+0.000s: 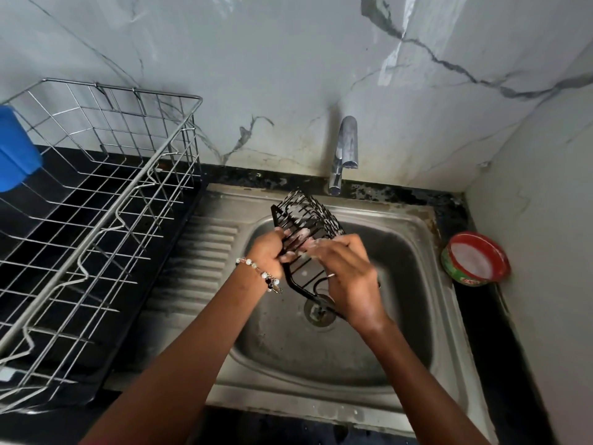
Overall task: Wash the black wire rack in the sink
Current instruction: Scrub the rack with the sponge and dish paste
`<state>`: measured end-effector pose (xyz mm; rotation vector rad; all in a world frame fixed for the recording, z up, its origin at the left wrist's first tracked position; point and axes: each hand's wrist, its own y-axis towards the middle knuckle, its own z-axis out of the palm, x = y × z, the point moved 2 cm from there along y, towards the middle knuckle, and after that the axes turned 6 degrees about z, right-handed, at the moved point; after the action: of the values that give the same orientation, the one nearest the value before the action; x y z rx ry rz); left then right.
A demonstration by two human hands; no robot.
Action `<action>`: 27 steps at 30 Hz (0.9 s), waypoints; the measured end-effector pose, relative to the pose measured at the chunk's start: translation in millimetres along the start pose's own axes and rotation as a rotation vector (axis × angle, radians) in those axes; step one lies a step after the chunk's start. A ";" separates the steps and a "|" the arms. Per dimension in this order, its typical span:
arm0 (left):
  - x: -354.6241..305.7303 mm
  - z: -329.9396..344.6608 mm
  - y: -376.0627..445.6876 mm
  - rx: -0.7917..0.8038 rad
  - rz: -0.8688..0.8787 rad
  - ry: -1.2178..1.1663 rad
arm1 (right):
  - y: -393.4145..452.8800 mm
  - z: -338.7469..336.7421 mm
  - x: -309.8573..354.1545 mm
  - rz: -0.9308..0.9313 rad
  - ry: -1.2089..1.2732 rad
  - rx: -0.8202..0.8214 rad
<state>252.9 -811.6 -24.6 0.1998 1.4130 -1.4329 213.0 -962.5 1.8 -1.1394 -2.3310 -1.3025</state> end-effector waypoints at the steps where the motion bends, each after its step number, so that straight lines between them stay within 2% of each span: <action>1: 3.1 -3.2 3.3 -0.018 -0.025 -0.018 | 1.2 0.6 -2.9 0.017 -0.010 -0.029; 4: 5.9 -4.2 4.2 -0.024 -0.071 -0.056 | 8.7 -2.1 -2.7 0.116 0.063 -0.045; 7: -0.2 -2.8 -3.9 -0.032 -0.025 -0.006 | 13.7 -4.5 -0.7 0.197 0.161 -0.072; 10: 1.7 -7.1 -3.7 -0.062 0.006 0.027 | 23.1 -6.0 -14.2 0.571 0.215 -0.068; 12: 3.4 -12.0 -5.6 -0.068 -0.007 0.055 | 25.2 -5.7 -33.8 0.814 0.136 -0.044; 14: 7.1 -14.4 -7.7 -0.013 -0.014 0.061 | 25.5 -4.8 -51.9 0.941 0.025 -0.035; 16: 10.3 -12.9 -11.8 0.061 -0.022 0.046 | 23.3 -1.5 -57.4 0.991 -0.031 -0.041; 20: 12.9 -10.7 -10.7 0.104 -0.017 0.039 | 10.8 11.5 -30.2 0.873 -0.063 0.056; 23: 14.4 -15.0 -8.7 0.074 0.011 0.078 | -6.6 14.0 -18.7 0.768 -0.074 -0.004; 25: 14.2 -14.8 -10.6 0.054 0.024 0.096 | -10.2 16.2 -12.8 0.625 -0.094 -0.086; 27: 14.2 -12.3 -12.3 0.056 0.023 0.109 | -9.0 21.1 -0.7 0.427 -0.097 -0.089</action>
<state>231.4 -812.7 -30.8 0.3339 1.4547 -1.4625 210.2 -948.6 -16.3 -1.6486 -1.9514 -1.2197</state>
